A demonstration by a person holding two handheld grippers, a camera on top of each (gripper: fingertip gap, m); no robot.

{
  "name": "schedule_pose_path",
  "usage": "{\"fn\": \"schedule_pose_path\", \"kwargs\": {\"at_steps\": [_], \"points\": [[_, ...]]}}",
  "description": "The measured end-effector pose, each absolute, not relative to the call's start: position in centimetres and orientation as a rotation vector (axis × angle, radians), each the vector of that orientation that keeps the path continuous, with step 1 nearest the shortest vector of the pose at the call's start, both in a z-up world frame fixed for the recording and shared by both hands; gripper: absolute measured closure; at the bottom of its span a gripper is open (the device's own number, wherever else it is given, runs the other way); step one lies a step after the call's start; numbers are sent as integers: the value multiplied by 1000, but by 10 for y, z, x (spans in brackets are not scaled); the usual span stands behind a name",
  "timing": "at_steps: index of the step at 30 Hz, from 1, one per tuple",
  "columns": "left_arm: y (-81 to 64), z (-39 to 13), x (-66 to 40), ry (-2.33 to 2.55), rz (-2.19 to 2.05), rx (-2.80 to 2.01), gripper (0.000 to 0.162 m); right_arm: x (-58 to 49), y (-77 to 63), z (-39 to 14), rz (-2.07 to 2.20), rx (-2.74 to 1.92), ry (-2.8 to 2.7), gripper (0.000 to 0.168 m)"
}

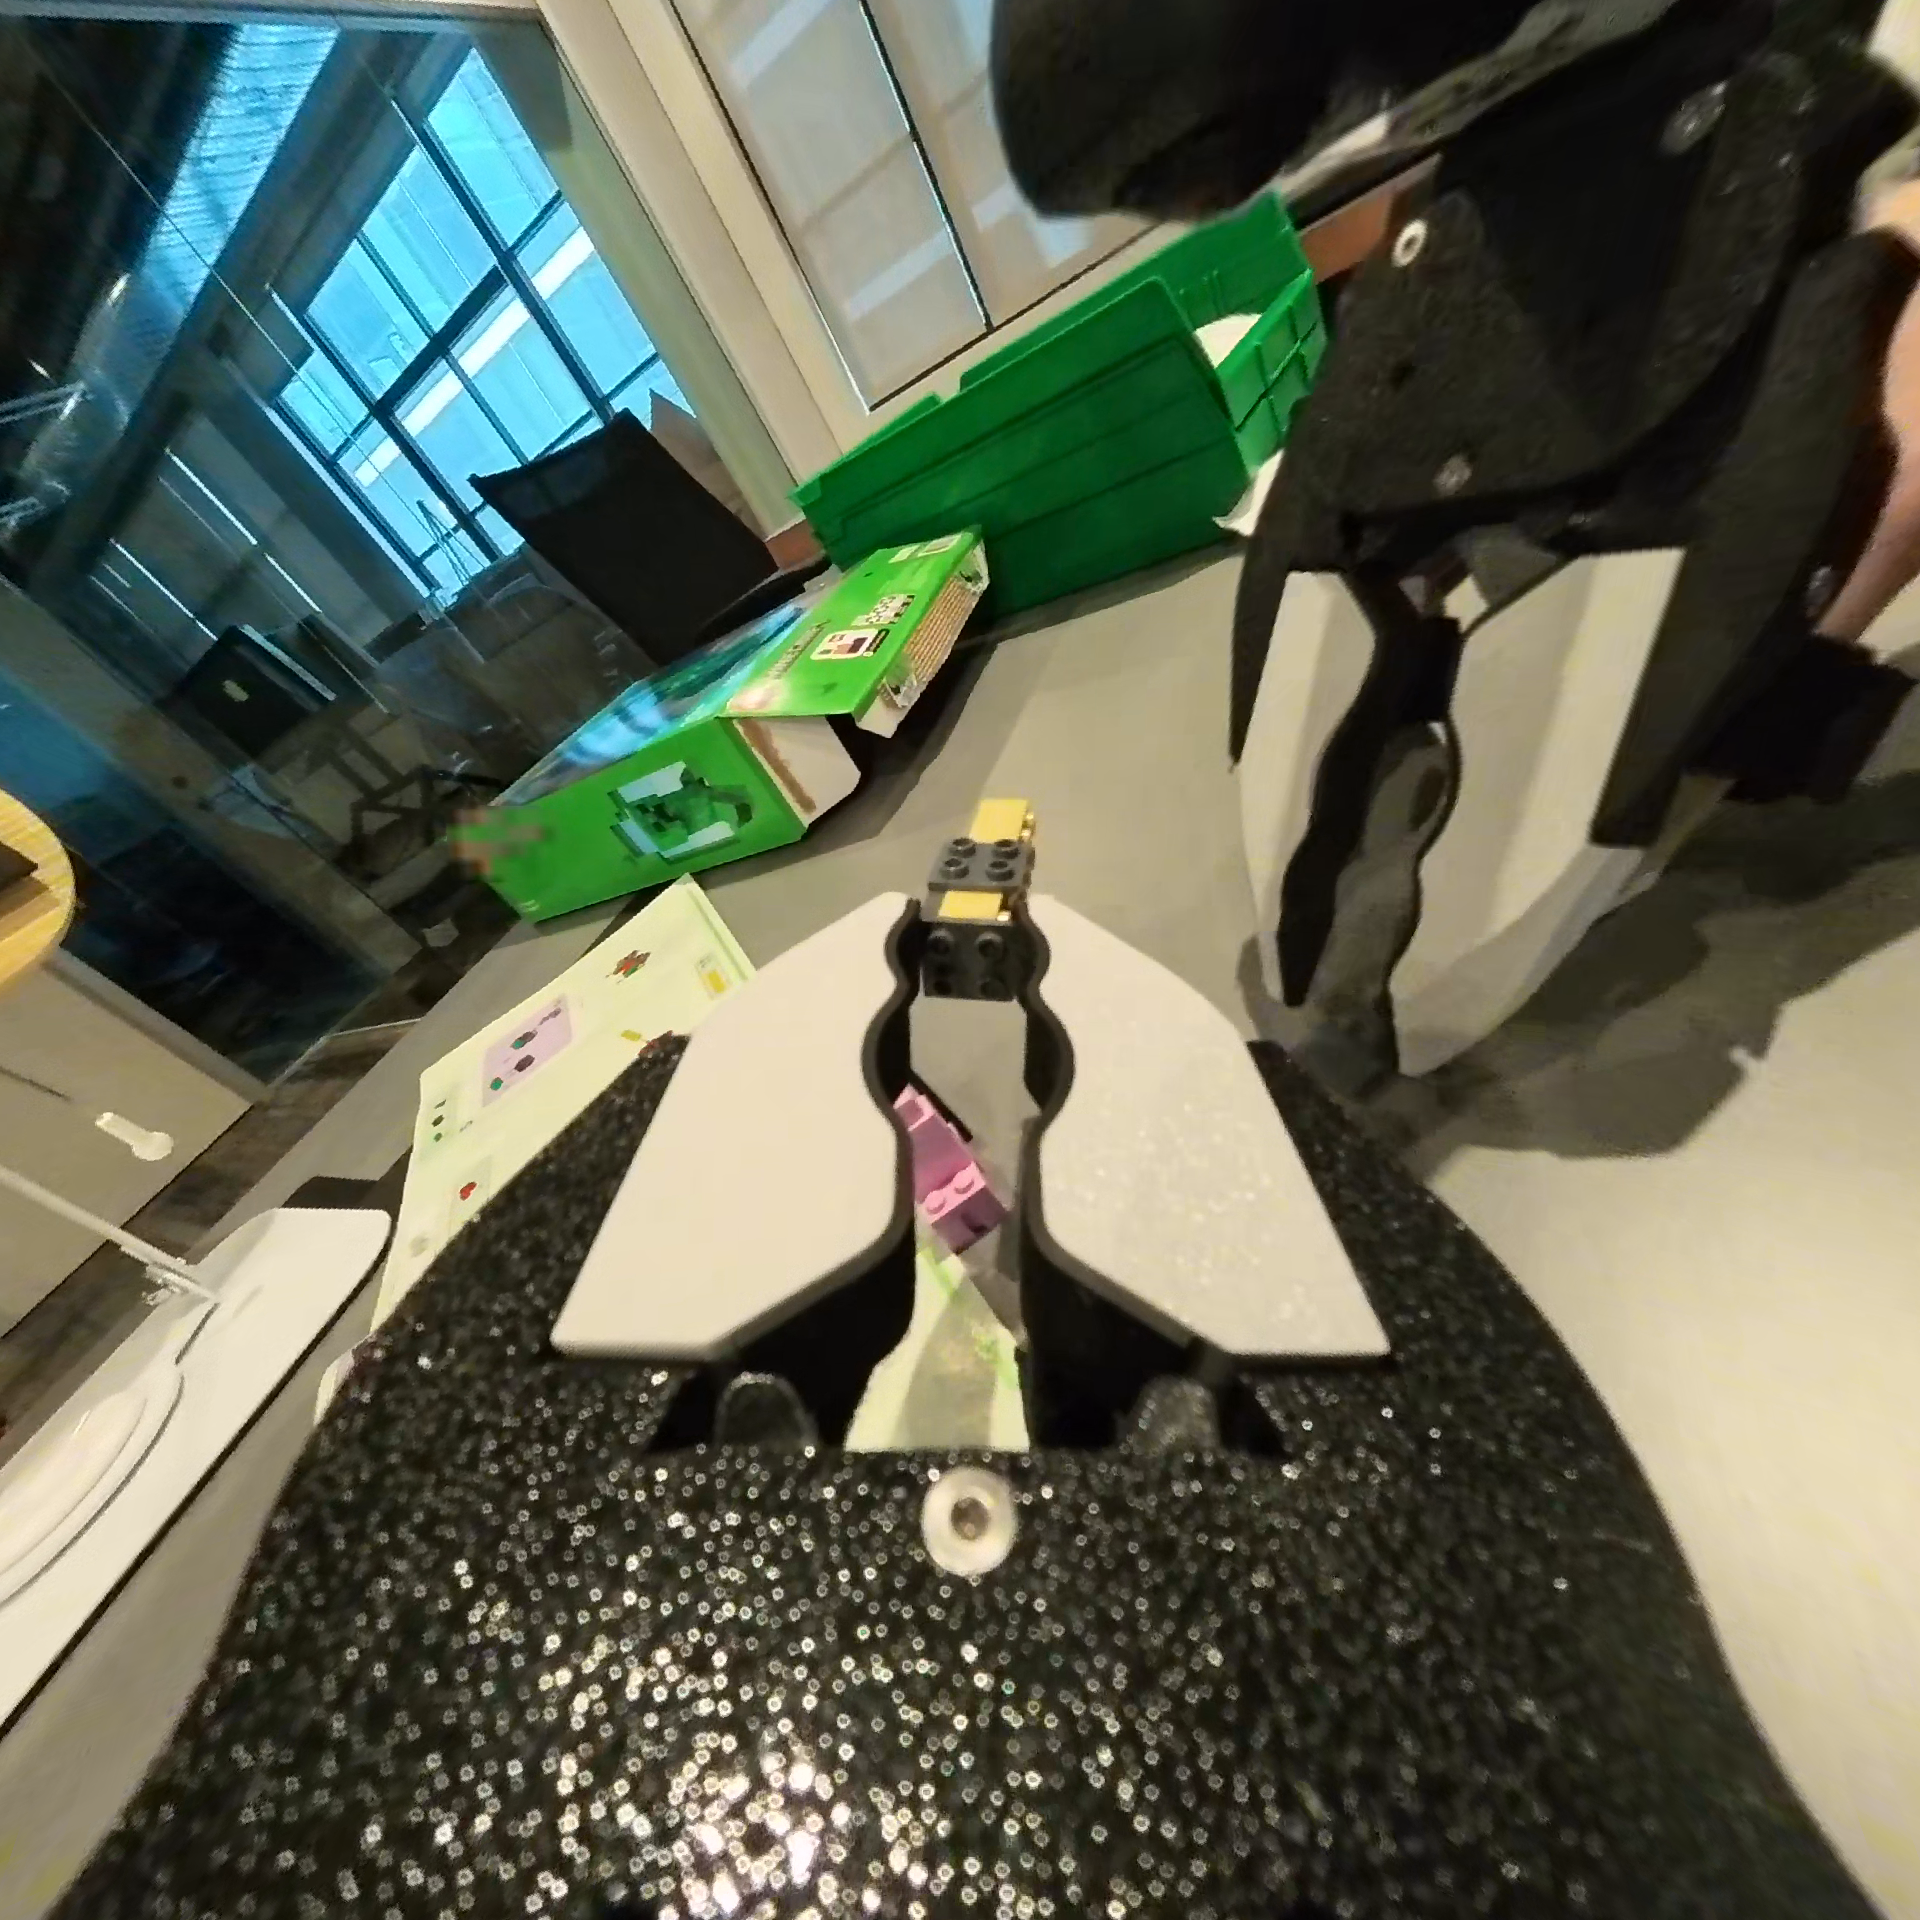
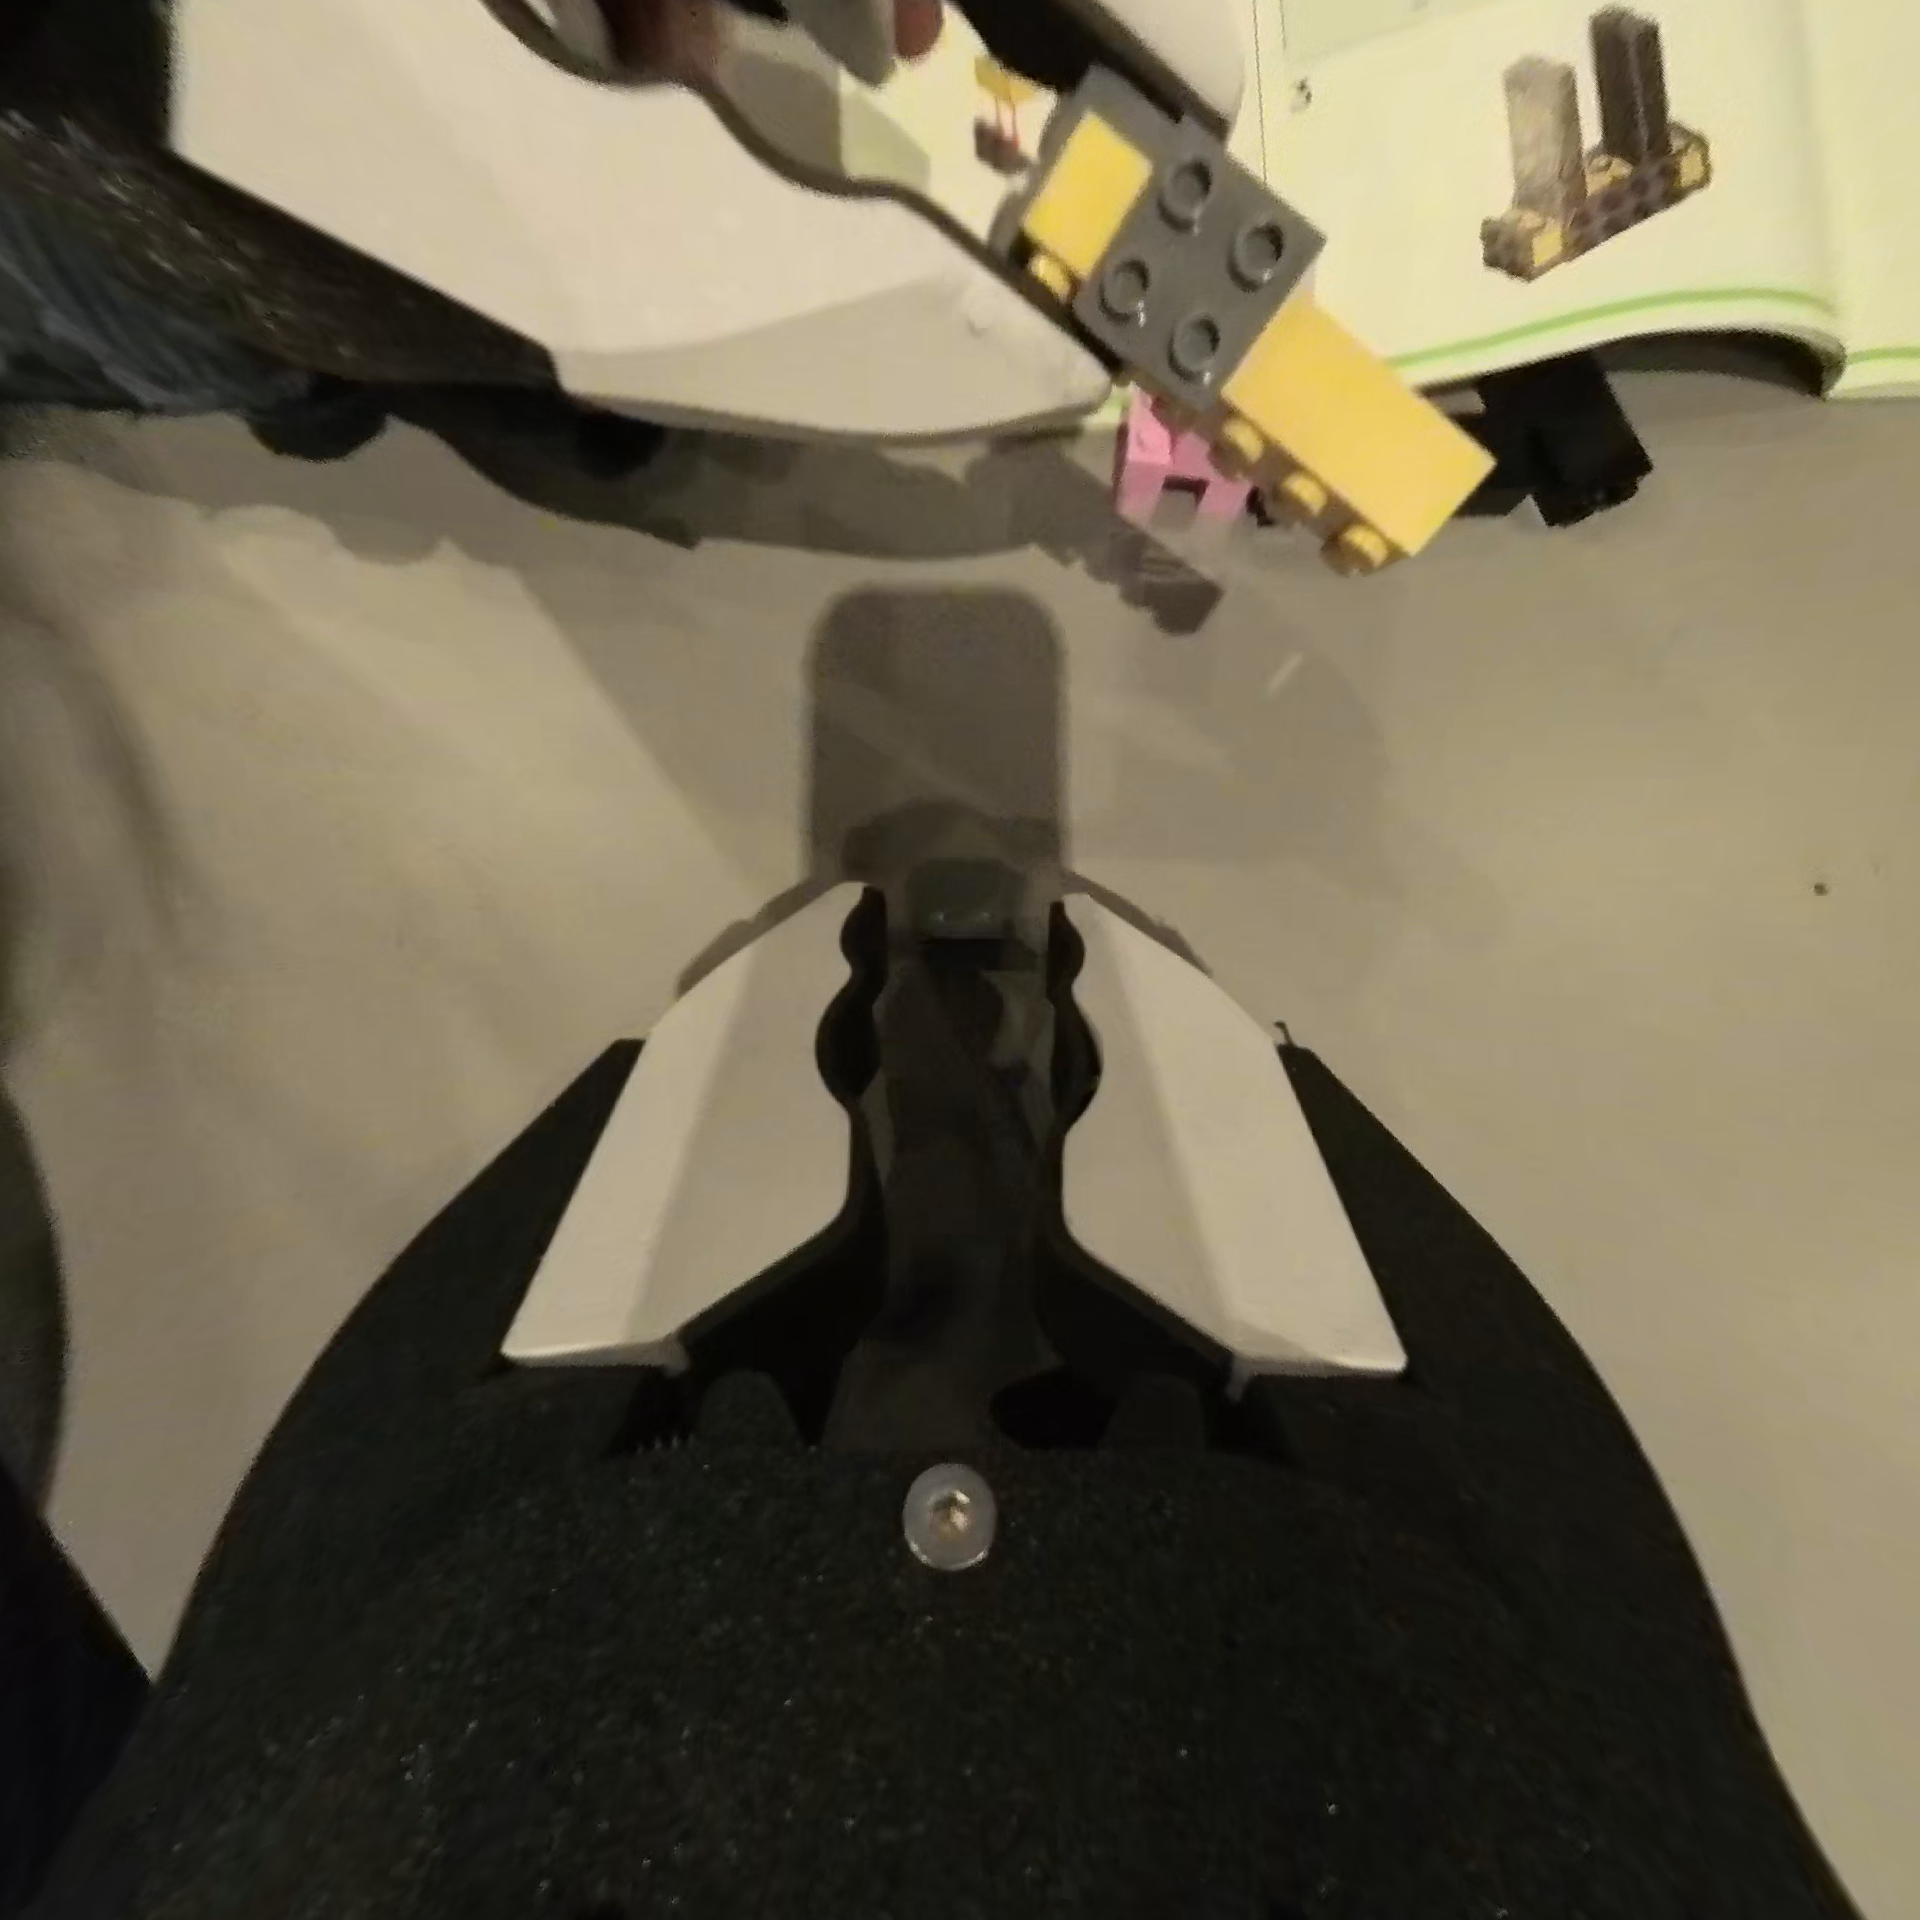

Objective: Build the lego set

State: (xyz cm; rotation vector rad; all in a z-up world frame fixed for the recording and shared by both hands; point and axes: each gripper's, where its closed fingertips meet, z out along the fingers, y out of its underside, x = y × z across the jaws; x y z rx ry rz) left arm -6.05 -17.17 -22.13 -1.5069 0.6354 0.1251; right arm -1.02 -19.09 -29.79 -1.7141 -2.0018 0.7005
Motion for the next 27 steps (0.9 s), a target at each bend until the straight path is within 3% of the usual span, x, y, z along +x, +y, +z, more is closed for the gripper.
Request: {"fn": "schedule_pose_path", "kwargs": {"at_steps": [4, 11, 16, 27], "points": [[-172, -222, -60, 637, 122, -1510, 146, -8, -188, -302, 637, -1713, -2054, 151], [-172, -223, -59, 644, 115, -1510, 146, 34, -137, -271, 389, -1680, -2283, 152], [-172, -223, -57, 655, 114, -1510, 146, 88, -92, -271, 58, -1965, -2645, 152], [-173, -223, -55, 673, 111, -1503, 146, 128, -60, -282, -744, -2418, -2834, 152]]}}
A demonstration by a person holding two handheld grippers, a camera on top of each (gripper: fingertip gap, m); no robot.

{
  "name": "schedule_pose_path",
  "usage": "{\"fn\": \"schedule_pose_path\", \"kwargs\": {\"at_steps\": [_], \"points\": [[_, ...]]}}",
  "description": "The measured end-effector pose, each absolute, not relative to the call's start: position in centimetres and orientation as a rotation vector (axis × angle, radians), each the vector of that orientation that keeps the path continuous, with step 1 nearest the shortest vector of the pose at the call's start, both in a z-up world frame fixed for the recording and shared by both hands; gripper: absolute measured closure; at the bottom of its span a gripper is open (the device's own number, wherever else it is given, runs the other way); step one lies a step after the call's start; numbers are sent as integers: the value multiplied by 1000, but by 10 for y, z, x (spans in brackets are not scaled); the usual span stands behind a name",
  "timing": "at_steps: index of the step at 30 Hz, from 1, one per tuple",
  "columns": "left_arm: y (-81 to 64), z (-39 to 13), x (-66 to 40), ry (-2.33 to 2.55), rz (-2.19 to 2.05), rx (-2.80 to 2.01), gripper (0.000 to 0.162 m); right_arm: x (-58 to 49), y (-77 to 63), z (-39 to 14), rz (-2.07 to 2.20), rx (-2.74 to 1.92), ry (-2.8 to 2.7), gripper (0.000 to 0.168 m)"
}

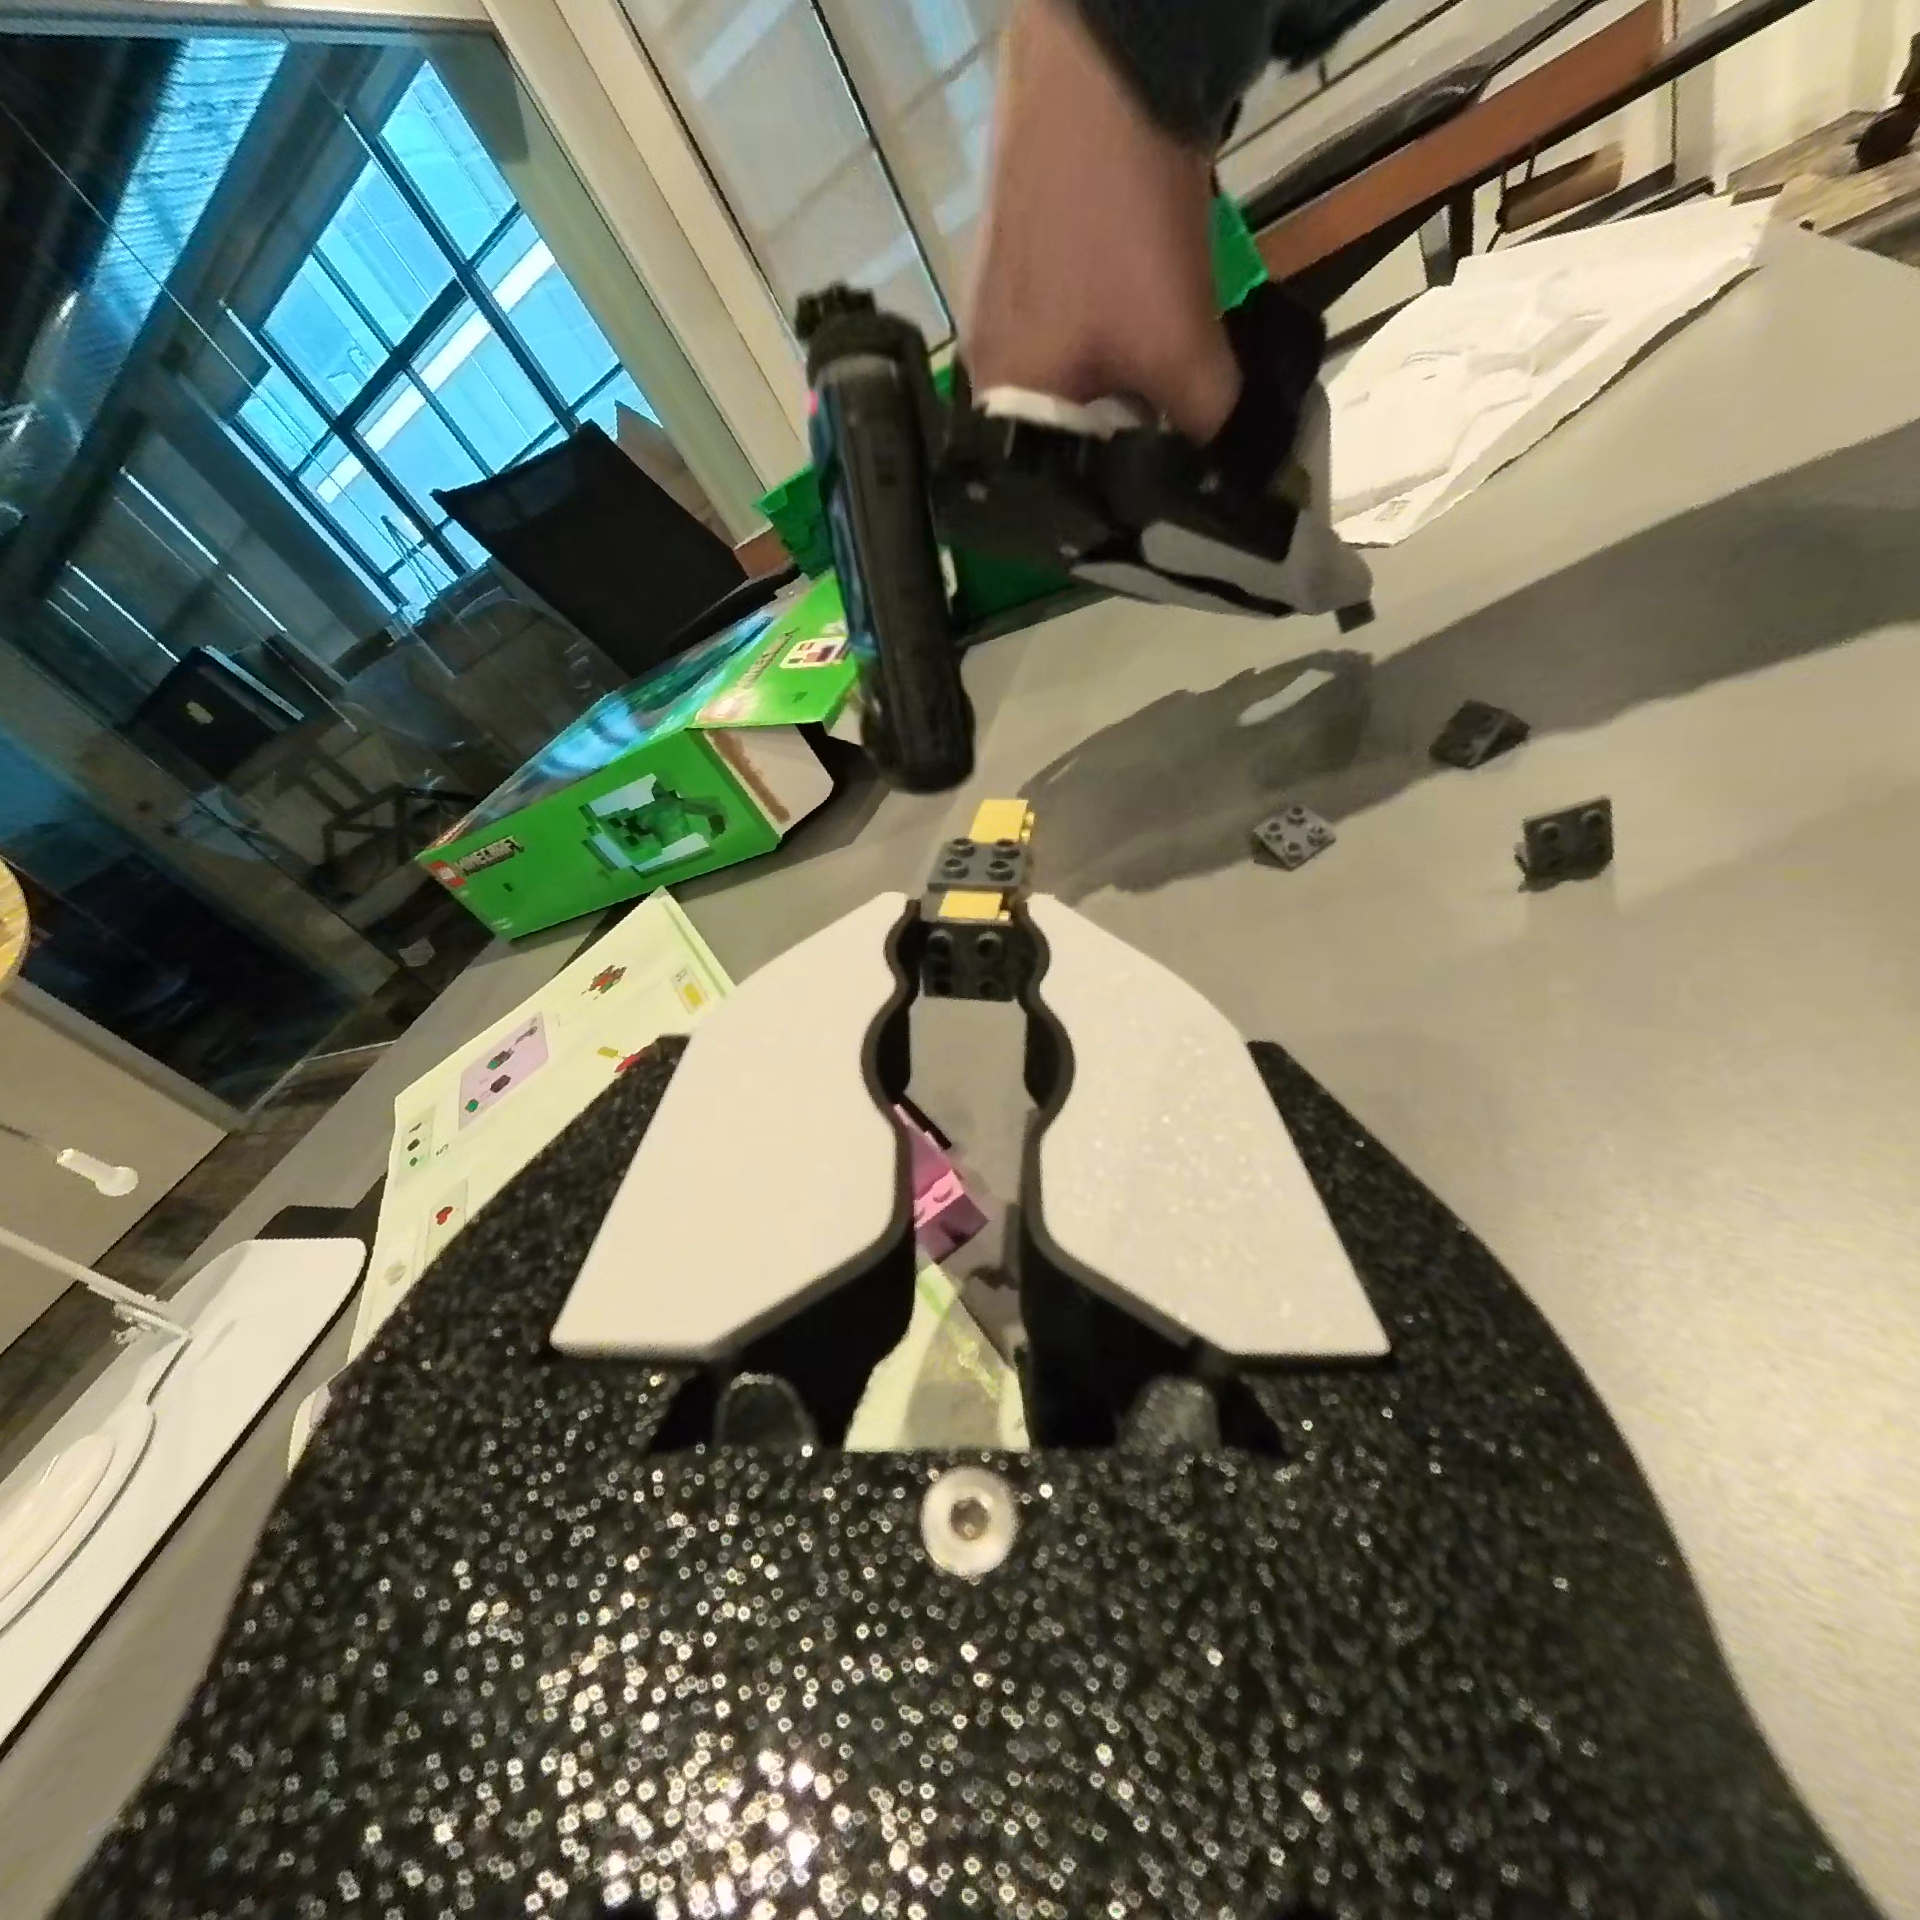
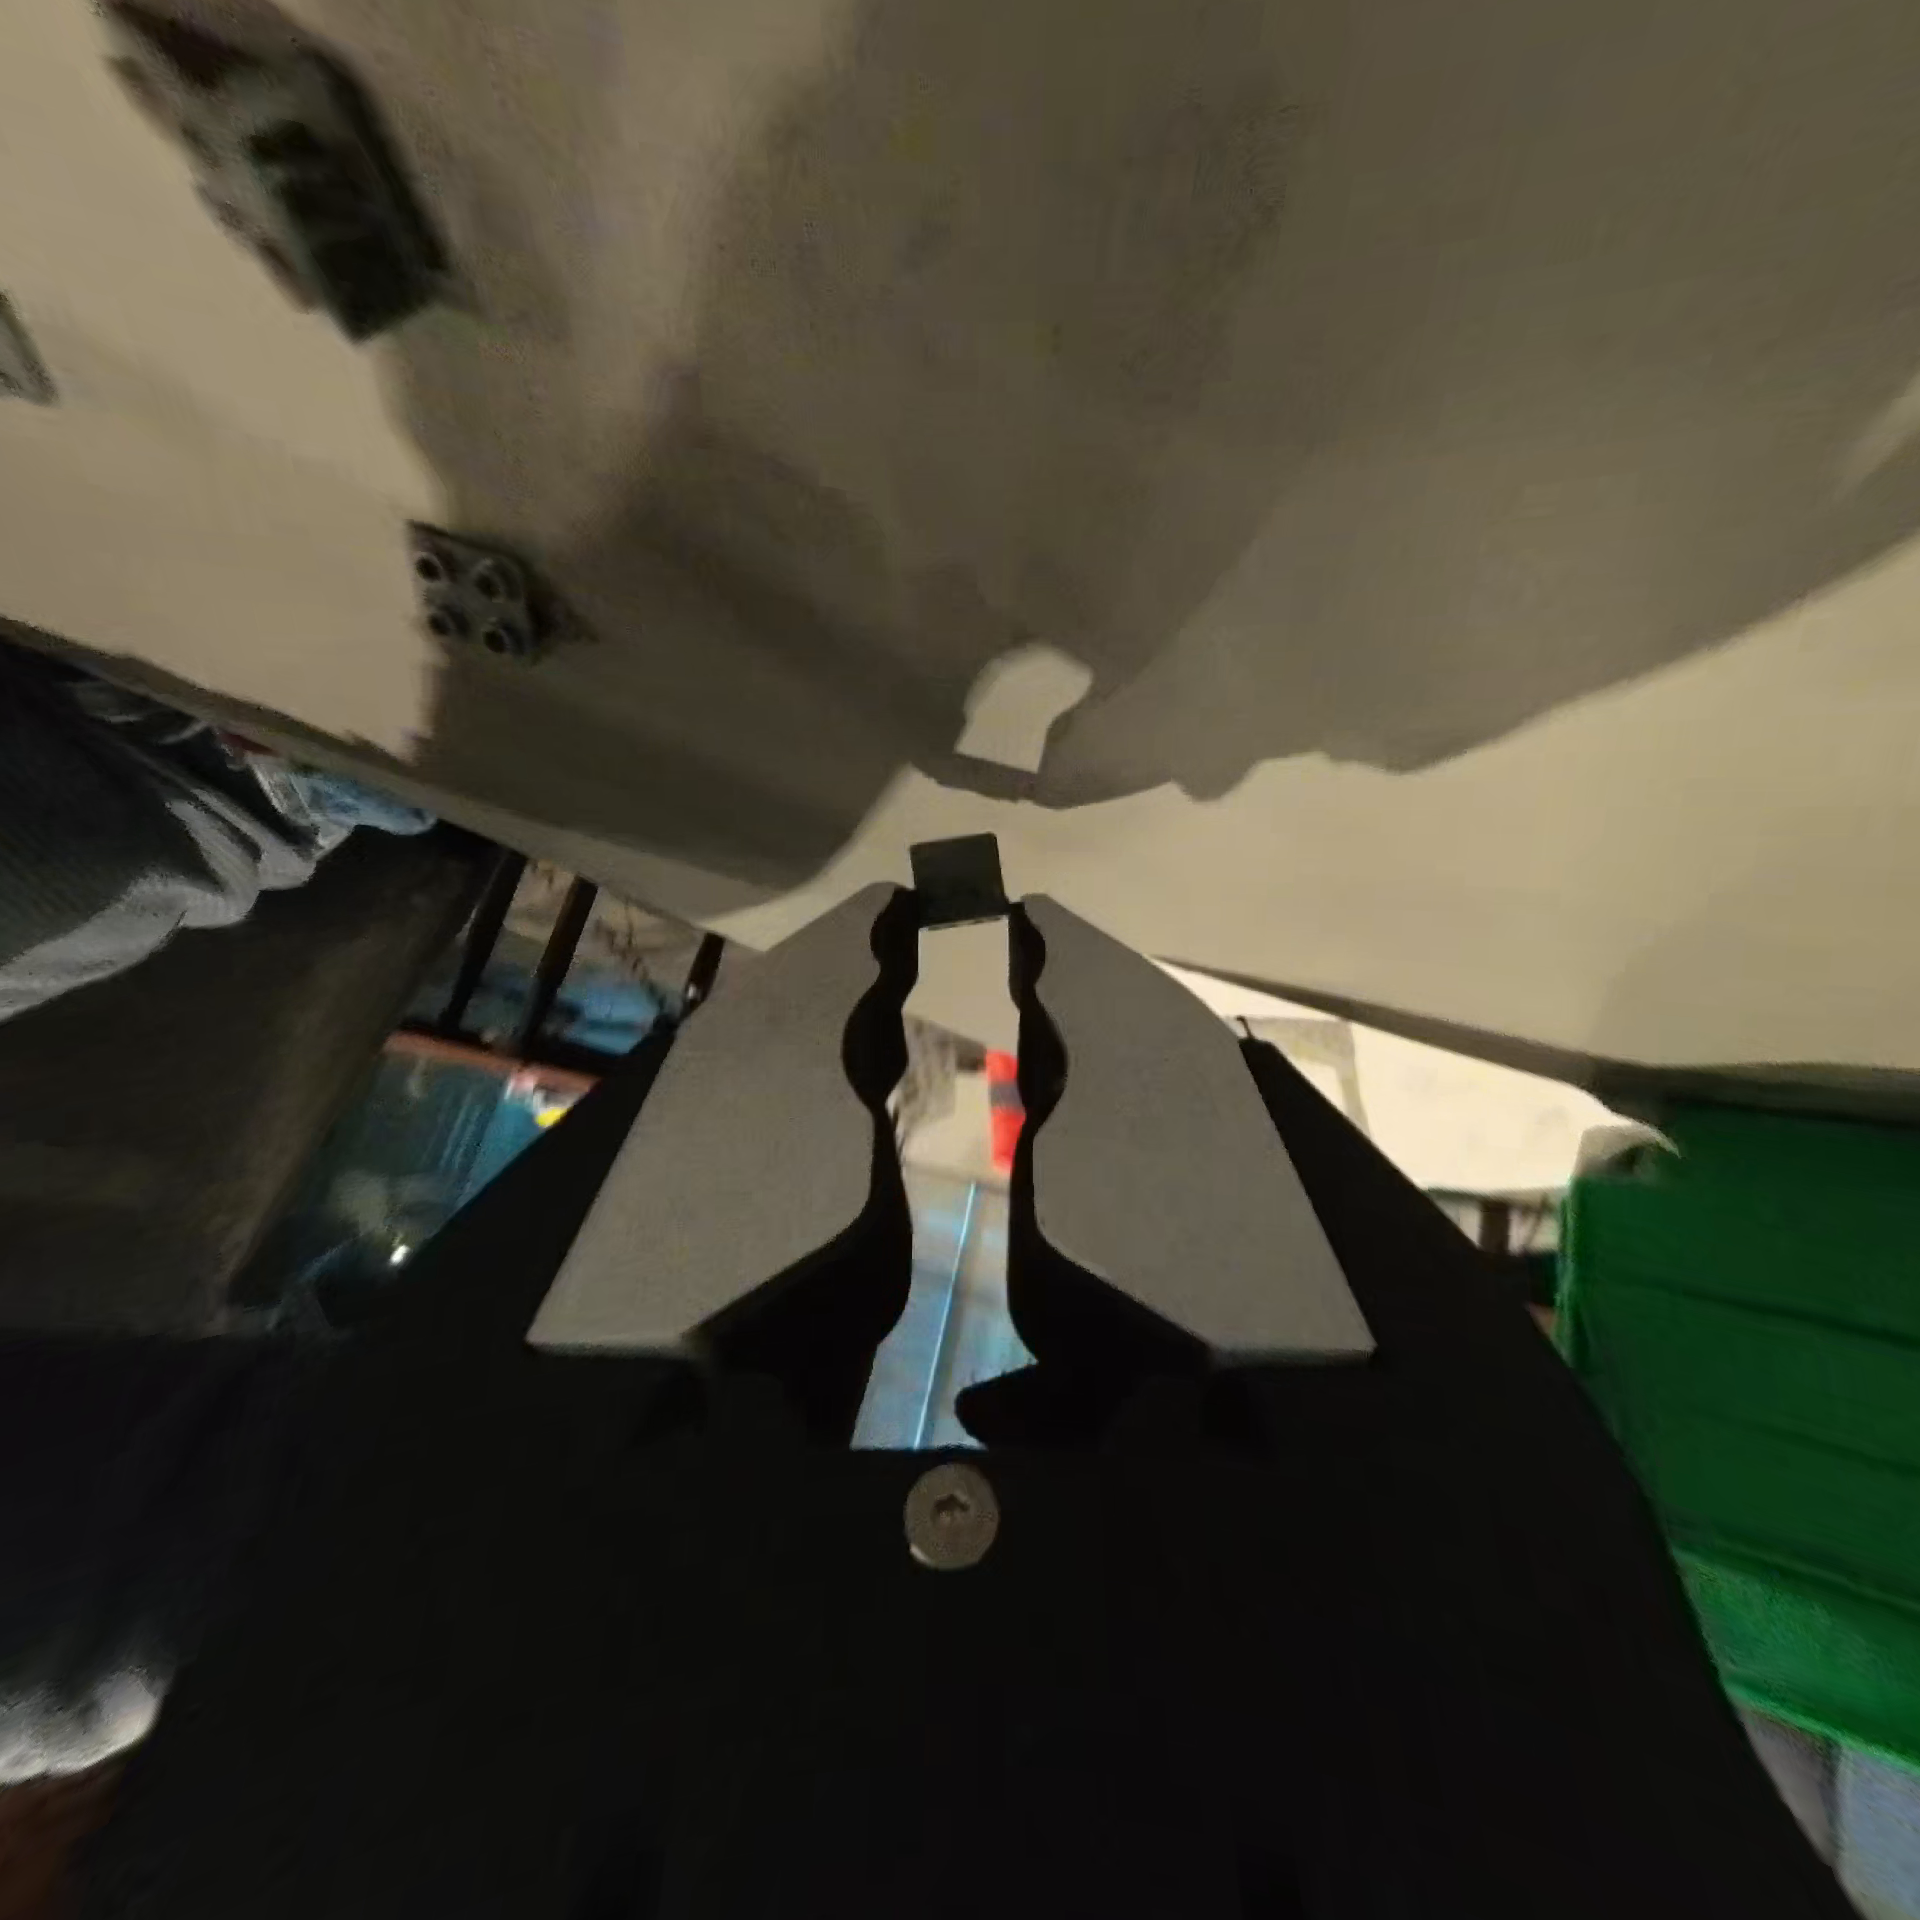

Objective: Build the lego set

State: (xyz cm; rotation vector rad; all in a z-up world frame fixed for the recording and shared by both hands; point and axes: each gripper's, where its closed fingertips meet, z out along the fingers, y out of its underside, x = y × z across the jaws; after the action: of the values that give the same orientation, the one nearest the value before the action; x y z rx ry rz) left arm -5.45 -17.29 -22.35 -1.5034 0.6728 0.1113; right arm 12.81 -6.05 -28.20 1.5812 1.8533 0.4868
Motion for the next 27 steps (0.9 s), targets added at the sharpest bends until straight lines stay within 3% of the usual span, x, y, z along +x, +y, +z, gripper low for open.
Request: {"fn": "schedule_pose_path", "kwargs": {"at_steps": [4, 12, 17, 27], "points": [[-173, -223, -54, 678, 112, -1500, 146, 135, -56, -280, 699, 1493, 1756, 152], [-174, -224, -52, 687, 108, -1500, 146, 119, -56, -293, 712, 1451, 1828, 151], [-174, -224, -52, 690, 107, -1502, 146, 107, -52, -298, 665, 1540, 1890, 134], [-174, -226, -50, 704, 99, -1505, 146, 93, -62, -262, -166, 1824, 2544, 126]]}}
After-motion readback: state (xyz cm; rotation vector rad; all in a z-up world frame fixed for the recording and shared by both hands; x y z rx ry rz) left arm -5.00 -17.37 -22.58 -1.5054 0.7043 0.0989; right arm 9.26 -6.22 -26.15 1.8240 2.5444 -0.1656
